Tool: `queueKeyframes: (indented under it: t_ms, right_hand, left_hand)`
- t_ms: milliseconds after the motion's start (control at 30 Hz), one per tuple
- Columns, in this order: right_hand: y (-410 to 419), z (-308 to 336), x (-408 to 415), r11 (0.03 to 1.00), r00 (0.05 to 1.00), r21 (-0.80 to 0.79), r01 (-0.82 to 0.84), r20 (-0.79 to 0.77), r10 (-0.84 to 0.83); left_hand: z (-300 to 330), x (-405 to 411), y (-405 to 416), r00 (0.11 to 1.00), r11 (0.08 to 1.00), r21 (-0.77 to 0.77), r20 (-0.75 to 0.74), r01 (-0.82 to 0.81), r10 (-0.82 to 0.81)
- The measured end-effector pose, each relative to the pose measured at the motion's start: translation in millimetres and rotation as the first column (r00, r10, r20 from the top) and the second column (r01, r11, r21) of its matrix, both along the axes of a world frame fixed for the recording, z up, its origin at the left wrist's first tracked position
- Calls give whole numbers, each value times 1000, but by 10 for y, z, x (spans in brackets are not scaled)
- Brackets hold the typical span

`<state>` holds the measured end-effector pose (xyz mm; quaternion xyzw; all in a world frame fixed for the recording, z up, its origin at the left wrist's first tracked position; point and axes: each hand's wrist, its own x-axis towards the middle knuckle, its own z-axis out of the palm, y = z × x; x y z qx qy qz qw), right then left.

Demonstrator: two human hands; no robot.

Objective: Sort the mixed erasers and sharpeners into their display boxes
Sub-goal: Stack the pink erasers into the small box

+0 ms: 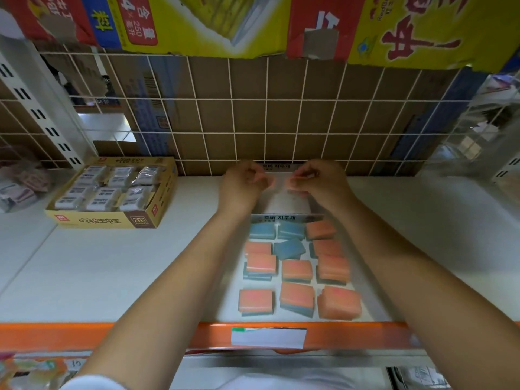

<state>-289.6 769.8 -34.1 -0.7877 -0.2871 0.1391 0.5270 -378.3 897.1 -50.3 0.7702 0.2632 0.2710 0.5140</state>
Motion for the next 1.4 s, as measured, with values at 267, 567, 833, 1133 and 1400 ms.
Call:
queueKeyframes:
  t_ms: [267,567,833,1133,1400]
  right_hand:
    - [295,-264,280,971,983,-230,64,180,-22]
    - [369,-312,298,873,848,-478,93,498,182]
    - [253,-369,284,770,733,-630,104,571,368]
    - [365,-432,328,769,742,-618,167,592,315]
    - [424,-424,262,764,753,-628,145,571,327]
  left_hand:
    - [-239,338,166,949,902,424,-310,85,56]
    - [-260,398,187,860,695,684,-472,220,192]
    - [-202,313,285,848,784,528,-529,327,3]
    - [-238,364,292,885,801,545,-463,247,42]
    - [-259,355,302,901,821,528,-432,219,38]
